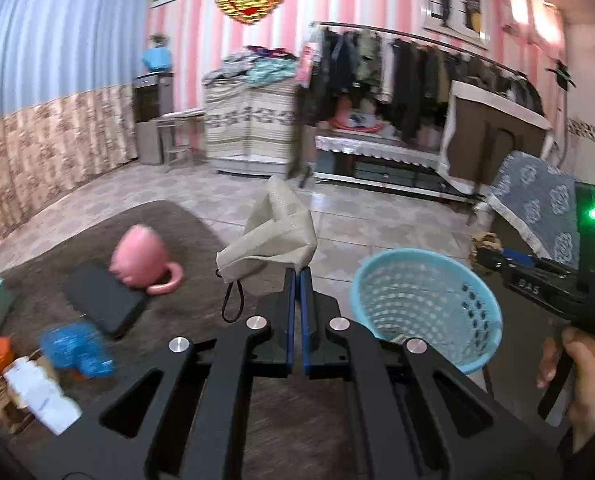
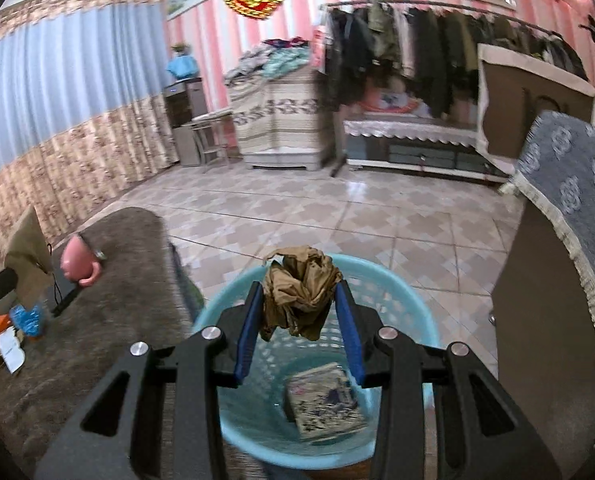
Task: Collect trash
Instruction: 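Carry the beige cloth and brown paper over the blue basket with both tools, then open both tools to drop the cloth and paper into the basket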
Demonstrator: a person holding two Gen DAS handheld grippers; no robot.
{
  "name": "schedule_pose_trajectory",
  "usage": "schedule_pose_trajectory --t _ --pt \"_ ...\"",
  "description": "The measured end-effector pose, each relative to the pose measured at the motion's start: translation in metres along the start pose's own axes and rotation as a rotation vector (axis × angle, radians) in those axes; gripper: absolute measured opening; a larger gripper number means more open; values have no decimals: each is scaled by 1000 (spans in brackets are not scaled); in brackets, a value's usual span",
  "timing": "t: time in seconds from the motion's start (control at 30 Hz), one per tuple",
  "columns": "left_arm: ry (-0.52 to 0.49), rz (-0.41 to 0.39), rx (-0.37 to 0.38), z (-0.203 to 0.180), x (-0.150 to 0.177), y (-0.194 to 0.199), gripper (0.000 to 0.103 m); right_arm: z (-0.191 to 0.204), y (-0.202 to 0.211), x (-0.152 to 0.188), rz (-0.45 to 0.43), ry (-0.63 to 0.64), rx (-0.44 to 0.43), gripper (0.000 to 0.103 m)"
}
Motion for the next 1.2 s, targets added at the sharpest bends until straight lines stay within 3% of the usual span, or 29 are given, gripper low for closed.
schedule_pose_trajectory --t 0.3,0.7,0.97,1.07,1.2 --pt "-33 48 124 -70 4 -58 1 -38 -19 6 27 -46 73 37" --pt "-79 121 198 -139 19 -118 1 -63 -35 12 44 -108 94 37" --pt "-113 148 219 -157 22 -143 3 -74 -40 14 54 -142 100 37" --pt "-112 141 202 -154 23 -145 13 -74 -41 15 59 -144 102 37" --pt "-90 138 167 -142 23 -146 43 -72 -43 16 66 -141 100 37"
Point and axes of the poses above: each gripper's, at about its wrist camera, not at the fingertips, and y roughly against the way its jaws point, z to its left, x to its underside, the point moved 5 cm from there along -y, roughly the way its jaws point, and after that the axes turned 5 degrees about -z, right-handed, at the moved point
